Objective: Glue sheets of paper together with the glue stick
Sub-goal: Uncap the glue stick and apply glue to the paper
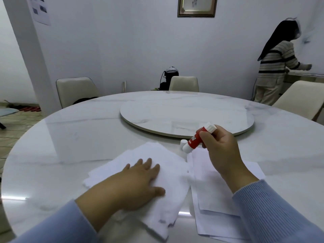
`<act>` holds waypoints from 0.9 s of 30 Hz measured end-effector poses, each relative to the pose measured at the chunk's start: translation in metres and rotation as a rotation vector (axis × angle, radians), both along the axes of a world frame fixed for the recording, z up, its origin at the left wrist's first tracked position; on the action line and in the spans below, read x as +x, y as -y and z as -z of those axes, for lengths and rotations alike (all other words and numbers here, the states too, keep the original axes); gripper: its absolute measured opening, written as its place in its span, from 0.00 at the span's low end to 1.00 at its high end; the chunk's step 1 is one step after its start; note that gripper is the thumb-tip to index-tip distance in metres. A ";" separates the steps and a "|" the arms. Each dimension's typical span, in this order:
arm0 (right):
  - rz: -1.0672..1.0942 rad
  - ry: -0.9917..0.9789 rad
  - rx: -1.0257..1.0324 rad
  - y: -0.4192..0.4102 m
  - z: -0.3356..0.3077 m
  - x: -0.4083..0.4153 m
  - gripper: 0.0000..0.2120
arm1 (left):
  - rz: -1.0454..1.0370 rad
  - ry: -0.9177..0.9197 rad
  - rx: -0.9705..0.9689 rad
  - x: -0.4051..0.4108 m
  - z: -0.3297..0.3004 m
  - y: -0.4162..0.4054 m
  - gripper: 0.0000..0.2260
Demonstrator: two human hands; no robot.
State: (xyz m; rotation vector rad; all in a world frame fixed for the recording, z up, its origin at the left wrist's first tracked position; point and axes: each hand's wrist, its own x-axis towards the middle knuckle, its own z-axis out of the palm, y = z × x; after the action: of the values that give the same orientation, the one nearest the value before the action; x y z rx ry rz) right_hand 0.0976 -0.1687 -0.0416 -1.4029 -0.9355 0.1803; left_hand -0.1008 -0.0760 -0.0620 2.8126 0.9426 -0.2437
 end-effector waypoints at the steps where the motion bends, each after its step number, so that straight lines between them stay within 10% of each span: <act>1: 0.004 0.002 0.001 0.000 0.000 0.000 0.11 | 0.046 -0.019 -0.044 -0.002 -0.005 -0.003 0.31; 27: -0.165 0.538 -0.423 -0.036 0.021 -0.043 0.11 | -0.015 0.071 0.044 -0.008 0.018 -0.023 0.30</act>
State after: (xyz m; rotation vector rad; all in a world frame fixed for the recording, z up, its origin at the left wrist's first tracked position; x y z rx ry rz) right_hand 0.0549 -0.1323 -0.0628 -1.8083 -1.5247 0.1285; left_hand -0.1092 -0.0534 -0.0798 2.8319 0.9637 -0.1221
